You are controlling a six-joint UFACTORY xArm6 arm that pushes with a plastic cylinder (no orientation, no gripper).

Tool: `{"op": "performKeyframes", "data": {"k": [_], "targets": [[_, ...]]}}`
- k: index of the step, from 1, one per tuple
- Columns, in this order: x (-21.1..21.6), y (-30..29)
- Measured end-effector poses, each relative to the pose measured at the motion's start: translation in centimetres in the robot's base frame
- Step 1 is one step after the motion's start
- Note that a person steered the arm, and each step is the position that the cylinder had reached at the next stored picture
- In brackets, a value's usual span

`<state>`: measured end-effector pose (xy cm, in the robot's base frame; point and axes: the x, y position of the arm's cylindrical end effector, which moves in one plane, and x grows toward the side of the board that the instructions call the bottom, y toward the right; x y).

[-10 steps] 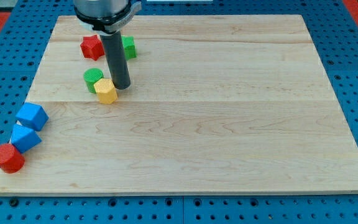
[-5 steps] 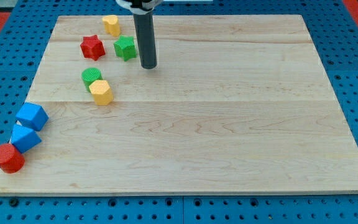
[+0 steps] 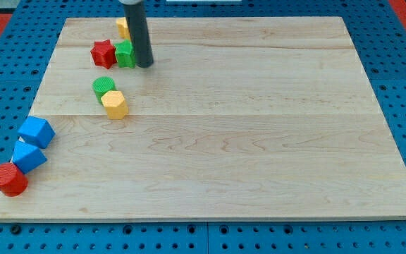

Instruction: Push the green circle and and yellow hexagon towards the left center of the board

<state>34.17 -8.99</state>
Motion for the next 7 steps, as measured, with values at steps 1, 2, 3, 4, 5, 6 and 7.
{"op": "performKeyframes", "data": {"k": [1,2,3,4,5,6,7], "targets": [[7.3,5.2],[13.0,5.2],[11.0,-0.5],[6.6,-6.1],[4.3,-8.3],[7.1,-5.8],[13.8,-0.9]]}}
